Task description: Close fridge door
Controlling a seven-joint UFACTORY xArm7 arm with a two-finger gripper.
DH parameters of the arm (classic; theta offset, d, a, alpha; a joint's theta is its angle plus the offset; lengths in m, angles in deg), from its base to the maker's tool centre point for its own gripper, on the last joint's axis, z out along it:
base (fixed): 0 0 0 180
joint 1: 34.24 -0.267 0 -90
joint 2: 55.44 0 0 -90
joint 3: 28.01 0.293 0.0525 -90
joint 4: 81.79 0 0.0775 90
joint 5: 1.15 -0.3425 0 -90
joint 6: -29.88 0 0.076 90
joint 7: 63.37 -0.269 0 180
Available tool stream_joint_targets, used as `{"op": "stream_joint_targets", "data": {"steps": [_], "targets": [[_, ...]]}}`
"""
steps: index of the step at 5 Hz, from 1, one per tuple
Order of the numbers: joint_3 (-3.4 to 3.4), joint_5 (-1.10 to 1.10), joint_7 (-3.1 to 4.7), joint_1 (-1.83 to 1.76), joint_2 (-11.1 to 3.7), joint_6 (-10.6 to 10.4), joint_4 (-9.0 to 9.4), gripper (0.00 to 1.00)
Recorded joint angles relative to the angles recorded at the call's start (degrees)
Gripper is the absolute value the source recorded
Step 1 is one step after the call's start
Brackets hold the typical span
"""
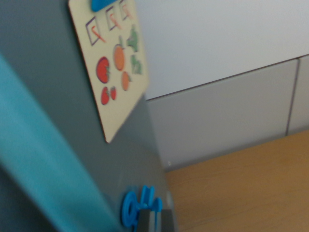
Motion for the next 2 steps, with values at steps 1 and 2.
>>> {"op": "stream_joint_targets", "data": {"steps": [1,2], "targets": [[0.0,0.0,0.0,0.0,0.0,0.0,0.0,1.0],[2.2,0.0,0.0,-0.15,-2.19,-0.02,-1.28,1.0]]}}
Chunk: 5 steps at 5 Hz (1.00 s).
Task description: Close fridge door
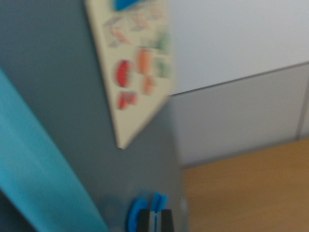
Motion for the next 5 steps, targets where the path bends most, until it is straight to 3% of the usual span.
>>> {"op": "stream_joint_targets", "data": {"steps": [1,2,3,4,5], "targets": [[0.0,0.0,0.0,0.0,0.0,0.0,0.0,1.0],[2.94,0.0,0.0,-0.02,-2.76,-0.17,-1.99,1.0],[2.94,0.0,0.0,-0.02,-2.76,-0.17,-1.99,1.0],[5.75,0.0,0.0,-0.02,-5.7,-0.24,-4.79,1.0],[5.75,0.0,0.0,-0.02,-5.7,-0.24,-4.79,1.0]]}}
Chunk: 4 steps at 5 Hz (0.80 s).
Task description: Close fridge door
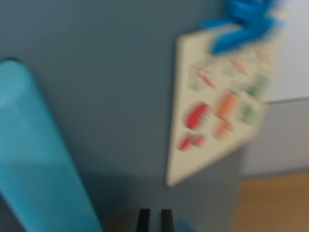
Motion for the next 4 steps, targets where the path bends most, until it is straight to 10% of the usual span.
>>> {"op": "stream_joint_targets", "data": {"steps": [1,2,3,4], "targets": [[2.37,0.0,0.0,0.0,-2.62,-0.01,-2.3,1.0],[2.37,0.0,0.0,0.0,-2.62,-0.01,-2.3,1.0],[4.66,0.0,0.0,0.0,-5.15,-0.01,-4.7,1.0],[4.66,0.0,0.0,0.0,-5.15,-0.01,-4.7,1.0]]}}
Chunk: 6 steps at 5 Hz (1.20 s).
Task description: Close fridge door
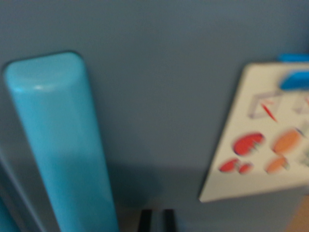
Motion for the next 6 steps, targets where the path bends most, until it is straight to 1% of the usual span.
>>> {"op": "stream_joint_targets", "data": {"steps": [1,2,3,4,5,6], "targets": [[1.19,0.0,0.0,0.0,-2.51,0.0,-2.36,1.0],[1.19,0.0,0.0,0.0,-2.51,0.0,-2.36,1.0],[1.88,0.0,0.0,0.0,-4.35,-0.01,-4.53,1.0],[1.88,0.0,0.0,0.0,-4.35,-0.01,-4.53,1.0],[2.57,0.0,0.0,0.0,-5.94,-0.01,-6.34,1.0],[2.57,0.0,0.0,0.0,-5.94,-0.01,-6.34,1.0]]}}
